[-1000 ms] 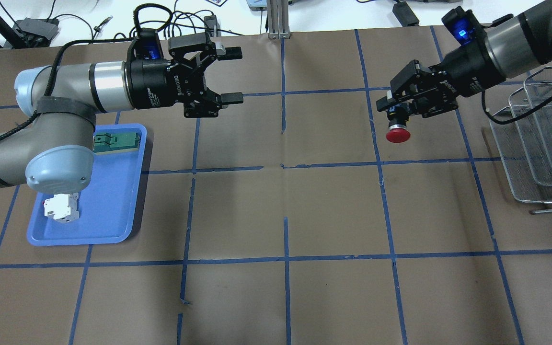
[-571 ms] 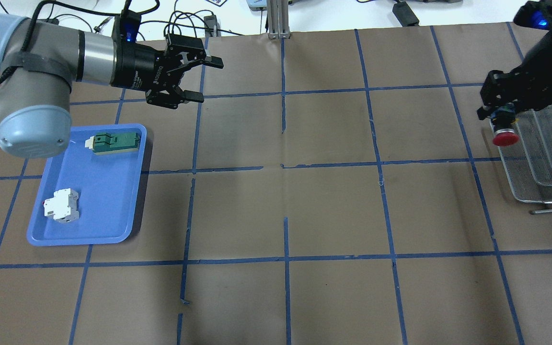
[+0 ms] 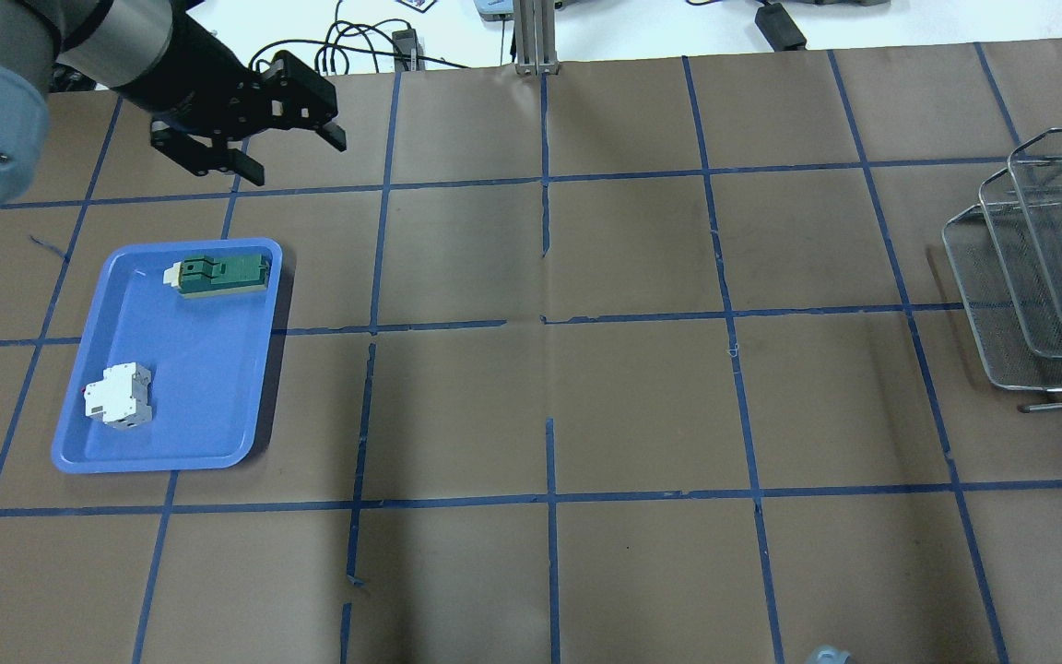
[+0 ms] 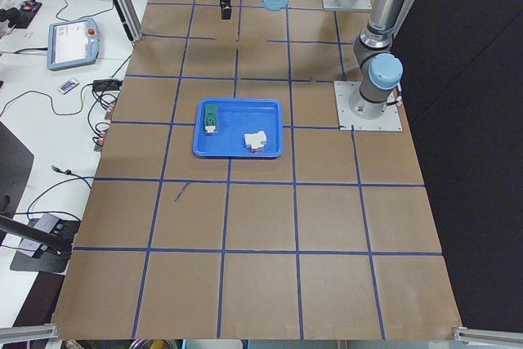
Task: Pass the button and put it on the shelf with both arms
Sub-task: 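Lower the button into the mesh rack and open the right gripper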
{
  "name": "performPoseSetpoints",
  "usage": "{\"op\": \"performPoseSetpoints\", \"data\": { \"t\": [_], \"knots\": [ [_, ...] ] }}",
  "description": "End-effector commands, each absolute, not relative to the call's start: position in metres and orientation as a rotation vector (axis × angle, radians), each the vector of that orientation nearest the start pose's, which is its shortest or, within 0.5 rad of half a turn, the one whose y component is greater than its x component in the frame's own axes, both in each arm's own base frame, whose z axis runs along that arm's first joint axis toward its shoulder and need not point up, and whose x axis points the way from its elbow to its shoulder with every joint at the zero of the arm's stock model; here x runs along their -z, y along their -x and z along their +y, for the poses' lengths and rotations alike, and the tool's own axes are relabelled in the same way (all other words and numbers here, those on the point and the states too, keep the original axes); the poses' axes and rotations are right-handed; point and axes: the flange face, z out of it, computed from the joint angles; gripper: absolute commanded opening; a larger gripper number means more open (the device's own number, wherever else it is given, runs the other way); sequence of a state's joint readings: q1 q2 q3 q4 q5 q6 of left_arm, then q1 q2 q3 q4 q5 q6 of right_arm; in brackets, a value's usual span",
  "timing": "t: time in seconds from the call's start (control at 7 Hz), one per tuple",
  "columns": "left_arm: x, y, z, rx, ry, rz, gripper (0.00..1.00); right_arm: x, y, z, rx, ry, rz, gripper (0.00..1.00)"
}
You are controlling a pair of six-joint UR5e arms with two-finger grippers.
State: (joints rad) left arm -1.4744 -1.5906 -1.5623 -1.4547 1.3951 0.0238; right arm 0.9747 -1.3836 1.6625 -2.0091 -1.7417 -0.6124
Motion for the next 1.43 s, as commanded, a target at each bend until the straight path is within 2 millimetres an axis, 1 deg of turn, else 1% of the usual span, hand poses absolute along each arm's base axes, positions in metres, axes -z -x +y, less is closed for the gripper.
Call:
{"op": "performPoseSetpoints", "data": {
  "t": [0.0, 0.14, 0.29, 0.43, 0.57, 0.71, 0.86, 1.0, 1.14, 1.29],
  "knots": [
    [-0.501, 0.092, -0.488, 0.039, 0.016, 3.173, 1.0, -0.383, 0.245, -0.54, 0.115, -0.01, 3.351, 1.0],
    [-0.494, 0.091, -0.483, -0.012, 0.015, 3.156, 1.0, -0.392, 0.237, -0.538, 0.118, 0.001, 3.351, 1.0],
    [-0.488, 0.088, -0.485, -0.028, 0.014, 3.128, 1.0, -0.421, 0.215, -0.526, 0.123, 0.03, 3.345, 1.0],
    [-0.487, 0.088, -0.487, -0.019, 0.01, 3.129, 1.0, -0.451, 0.171, -0.515, 0.147, 0.113, 3.325, 1.0],
    [-0.494, 0.09, -0.484, 0.007, 0.005, 3.138, 1.0, -0.47, 0.119, -0.512, 0.179, 0.209, 3.291, 1.0],
    [-0.496, 0.09, -0.483, 0.014, -0.007, 3.141, 1.0, -0.483, 0.063, -0.51, 0.243, 0.297, 3.198, 1.0],
    [-0.496, 0.09, -0.482, 0.014, -0.007, 3.139, 1.0, -0.488, 0.013, -0.51, 0.279, 0.2, 3.136, 1.0],
    [-0.497, 0.09, -0.482, 0.019, -0.007, 3.139, 1.0, -0.486, -0.04, -0.505, 0.233, 0.025, 3.106, 1.0],
    [-0.499, 0.09, -0.484, 0.024, -0.002, 3.139, 1.0, -0.485, -0.095, -0.499, 0.223, -0.037, 3.101, 1.0],
    [-0.5, 0.09, -0.483, 0.028, -0.01, 3.138, 1.0, -0.489, -0.124, -0.498, 0.224, 0.036, 3.128, 1.0]
  ]
}}
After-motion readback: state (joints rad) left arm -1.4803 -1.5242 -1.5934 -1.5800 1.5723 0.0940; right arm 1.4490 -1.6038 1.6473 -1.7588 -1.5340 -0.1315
